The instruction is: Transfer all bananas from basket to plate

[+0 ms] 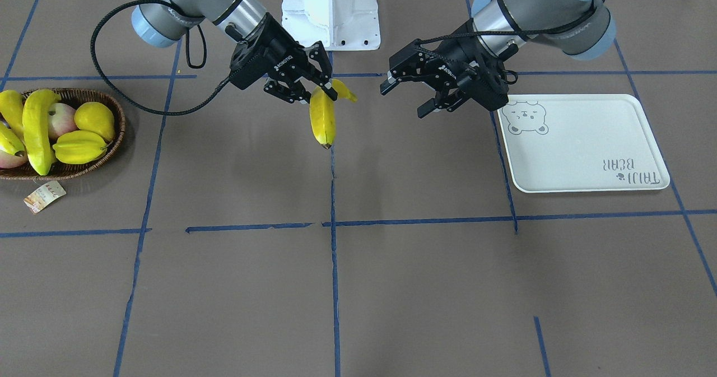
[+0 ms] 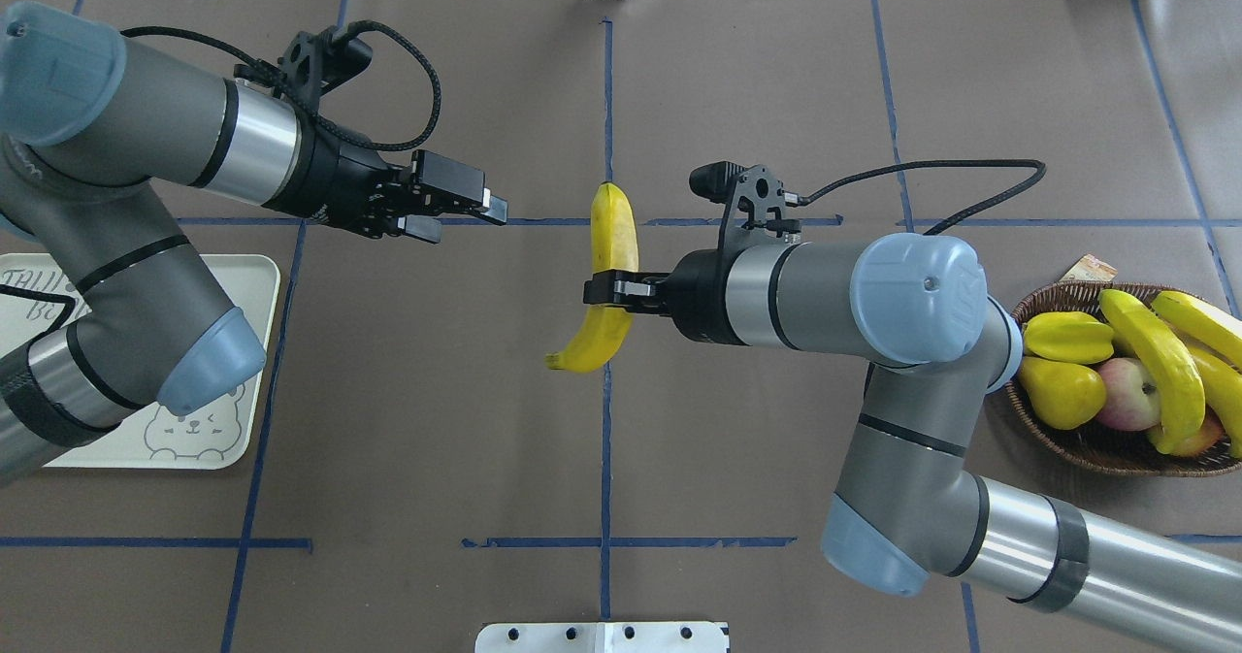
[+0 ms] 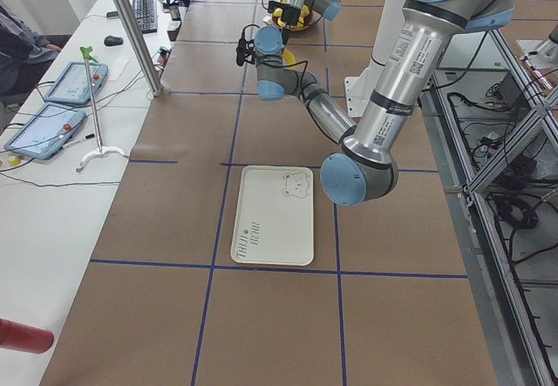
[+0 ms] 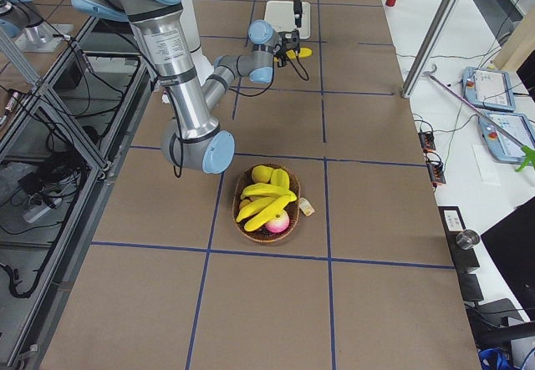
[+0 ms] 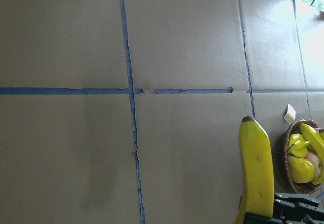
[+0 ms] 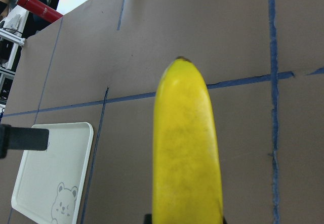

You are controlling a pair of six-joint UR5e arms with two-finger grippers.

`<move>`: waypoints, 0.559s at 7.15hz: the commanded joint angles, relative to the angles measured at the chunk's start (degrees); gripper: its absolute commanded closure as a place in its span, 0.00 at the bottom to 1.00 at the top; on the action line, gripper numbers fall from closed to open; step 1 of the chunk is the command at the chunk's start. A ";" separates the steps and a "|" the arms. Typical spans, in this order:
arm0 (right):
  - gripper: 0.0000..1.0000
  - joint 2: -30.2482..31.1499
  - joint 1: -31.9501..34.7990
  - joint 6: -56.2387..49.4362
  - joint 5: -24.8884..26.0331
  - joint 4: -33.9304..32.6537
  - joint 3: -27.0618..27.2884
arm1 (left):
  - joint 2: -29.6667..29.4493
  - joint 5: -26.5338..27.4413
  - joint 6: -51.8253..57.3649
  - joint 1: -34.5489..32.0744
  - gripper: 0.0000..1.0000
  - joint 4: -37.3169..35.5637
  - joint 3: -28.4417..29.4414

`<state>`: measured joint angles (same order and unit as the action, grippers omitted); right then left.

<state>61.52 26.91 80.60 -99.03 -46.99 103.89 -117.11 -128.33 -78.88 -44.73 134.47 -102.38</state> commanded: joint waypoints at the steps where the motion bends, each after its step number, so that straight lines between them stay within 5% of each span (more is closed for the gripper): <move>1: 0.89 -2.36 -2.20 0.00 2.95 -0.47 -1.50 | -2.92 0.10 -0.39 0.52 0.00 0.00 2.34; 4: 0.88 -3.60 -3.70 0.00 4.90 -0.47 -1.50 | -4.78 3.42 -2.58 2.35 0.01 0.09 3.67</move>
<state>58.32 23.60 80.60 -94.54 -47.39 102.43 -121.06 -126.81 -80.62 -43.57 134.55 -99.02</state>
